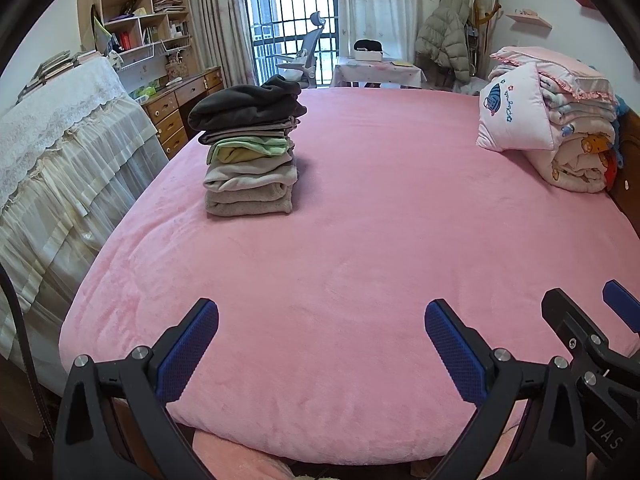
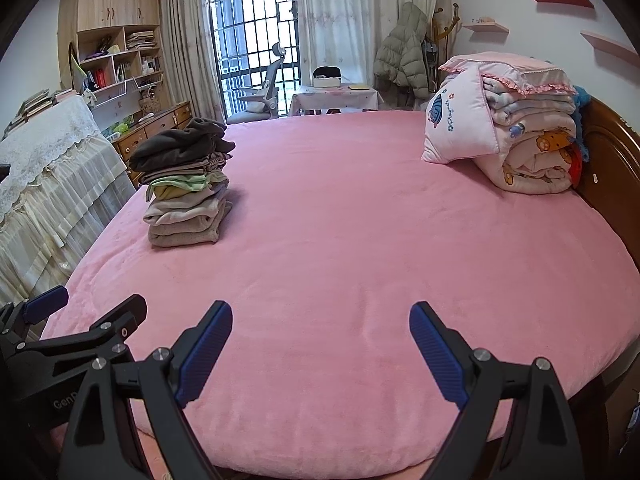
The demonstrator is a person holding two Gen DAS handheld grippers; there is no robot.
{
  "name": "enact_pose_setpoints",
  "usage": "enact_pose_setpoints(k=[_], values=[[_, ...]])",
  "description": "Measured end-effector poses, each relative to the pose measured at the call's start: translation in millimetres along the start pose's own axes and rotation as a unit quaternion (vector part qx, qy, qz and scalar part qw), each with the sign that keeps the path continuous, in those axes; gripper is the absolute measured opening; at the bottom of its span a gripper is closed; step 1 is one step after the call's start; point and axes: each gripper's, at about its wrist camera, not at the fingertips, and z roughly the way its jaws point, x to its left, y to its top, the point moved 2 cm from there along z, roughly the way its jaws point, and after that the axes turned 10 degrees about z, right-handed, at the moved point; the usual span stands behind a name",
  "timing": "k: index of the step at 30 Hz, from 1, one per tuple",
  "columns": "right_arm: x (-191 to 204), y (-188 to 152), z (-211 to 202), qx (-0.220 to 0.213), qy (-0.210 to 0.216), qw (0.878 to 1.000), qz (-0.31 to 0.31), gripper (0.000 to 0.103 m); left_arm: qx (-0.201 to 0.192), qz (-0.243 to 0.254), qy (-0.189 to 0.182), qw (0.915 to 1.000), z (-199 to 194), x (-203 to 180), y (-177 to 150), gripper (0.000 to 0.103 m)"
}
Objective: Fold small clothes
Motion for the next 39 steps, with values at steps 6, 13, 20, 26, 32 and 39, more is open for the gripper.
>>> enact_pose_setpoints(k=[6, 13, 20, 26, 32, 39], values=[[-1.1, 0.0, -0.7, -0.001, 0.0, 1.0, 0.0, 0.091, 0.0, -0.001, -0.001, 1.0, 0.2, -0.9, -0.2, 0.103], [-1.3, 0.4, -3.7, -0.004, -0.002, 1.0, -0.001, 0.091, 0.002, -0.001, -0.005, 1.0, -0.3, -0.7, -4.3, 0.103], [-1.9, 0.8, -5.2, -0.006, -0.002, 1.0, -0.002, 0.091, 0.012, -0.004, -0.014, 0.9998, 1.3, 1.8, -8.2, 0.103], [-0.9, -0.2, -4.8, -0.006, -0.002, 1.0, -0.001, 0.091, 0.012, -0.004, -0.014, 0.9998, 1.0, 1.4, -8.3, 0.103], [-1.0, -0.4, -4.8, -0.006, -0.002, 1.0, -0.001, 0.091, 0.012, -0.004, -0.014, 0.9998, 0.1, 0.8, -8.2, 0.103], [-0.6, -0.9, -5.7, -0.007, -0.002, 1.0, -0.001, 0.091, 0.013, -0.004, -0.014, 0.9998, 0.3, 0.6, -8.2, 0.103]])
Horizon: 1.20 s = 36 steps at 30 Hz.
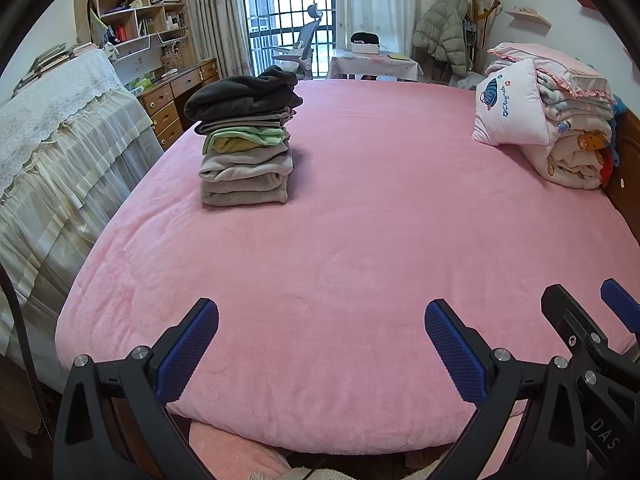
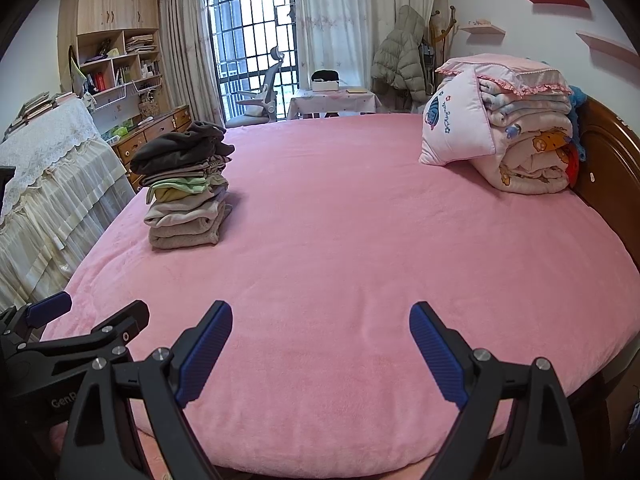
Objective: Fold small clothes
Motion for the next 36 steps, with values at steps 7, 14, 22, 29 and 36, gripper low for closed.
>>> enact_pose_setpoints(k=[7, 14, 22, 29, 36], values=[[-0.3, -0.2, 0.2, 0.0, 0.001, 1.0, 0.0, 0.091, 0.001, 0.001, -0.003, 1.0, 0.8, 4.1, -1.6, 0.103], [-0.3, -0.5, 0.1, 0.0, 0.0, 1.0, 0.0, 0.091, 0.001, 0.001, -0.003, 1.0, 0.7, 3.5, -1.3, 0.103], [-0.1, -1.3, 0.7, 0.0, 0.0, 1.0, 0.0, 0.091, 0.0, 0.003, -0.005, 1.0, 0.6, 5.0, -2.1, 0.103], [-0.1, -1.5, 0.7, -0.001, 0.0, 1.0, 0.0, 0.091, -0.001, 0.004, -0.005, 1.0, 0.5, 5.5, -1.1, 0.103], [-1.0, -0.7, -0.2, -0.001, 0.0, 1.0, 0.001, 0.091, -0.001, 0.004, -0.005, 1.0, 0.3, 5.4, -1.1, 0.103]])
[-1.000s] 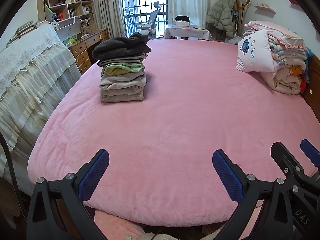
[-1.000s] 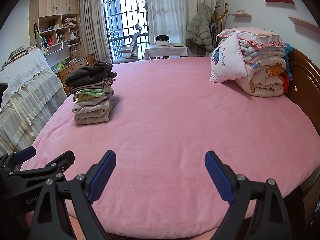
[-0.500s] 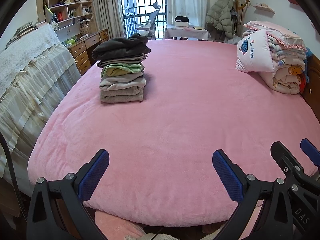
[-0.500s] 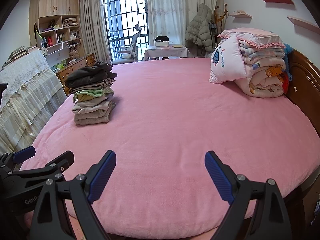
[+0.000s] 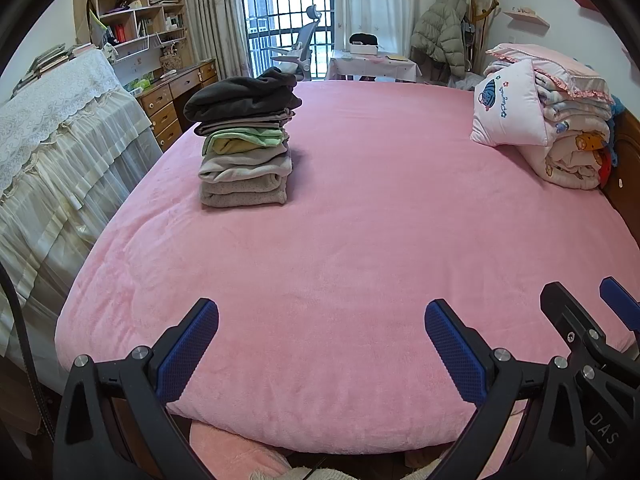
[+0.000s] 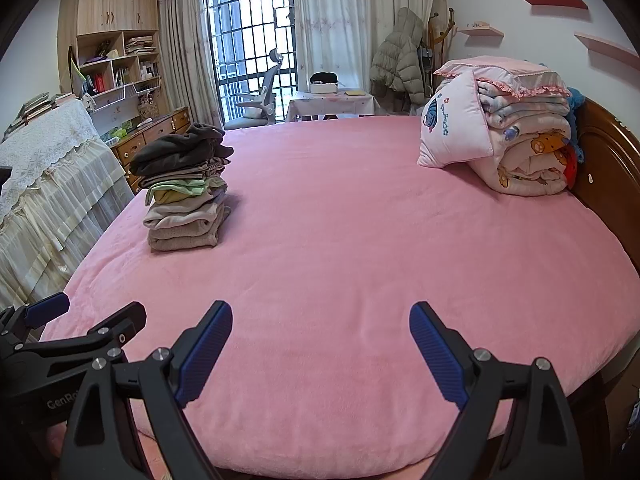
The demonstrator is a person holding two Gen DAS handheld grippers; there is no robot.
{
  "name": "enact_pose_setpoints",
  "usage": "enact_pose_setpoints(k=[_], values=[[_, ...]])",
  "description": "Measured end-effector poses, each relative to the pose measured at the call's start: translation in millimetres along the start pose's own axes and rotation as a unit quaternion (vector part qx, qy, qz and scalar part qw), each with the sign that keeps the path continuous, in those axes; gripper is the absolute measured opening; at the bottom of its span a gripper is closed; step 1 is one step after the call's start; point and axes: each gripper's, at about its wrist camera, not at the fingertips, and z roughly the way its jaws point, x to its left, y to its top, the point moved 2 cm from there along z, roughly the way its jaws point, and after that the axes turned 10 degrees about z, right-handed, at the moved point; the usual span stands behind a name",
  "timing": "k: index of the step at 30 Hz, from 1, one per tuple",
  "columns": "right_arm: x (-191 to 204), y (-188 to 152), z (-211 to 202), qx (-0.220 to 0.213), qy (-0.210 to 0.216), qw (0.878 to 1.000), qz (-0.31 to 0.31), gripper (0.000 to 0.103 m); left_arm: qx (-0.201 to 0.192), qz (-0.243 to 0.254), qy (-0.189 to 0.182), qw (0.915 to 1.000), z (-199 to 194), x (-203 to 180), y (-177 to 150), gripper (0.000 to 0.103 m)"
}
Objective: Fold small clothes
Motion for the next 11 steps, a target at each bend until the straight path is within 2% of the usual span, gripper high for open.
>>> enact_pose_setpoints(k=[11], values=[[0.8, -1.1, 0.2, -0.001, 0.0, 1.0, 0.0, 0.091, -0.001, 0.002, 0.001, 1.0, -1.0, -1.2, 3.2, 0.103]])
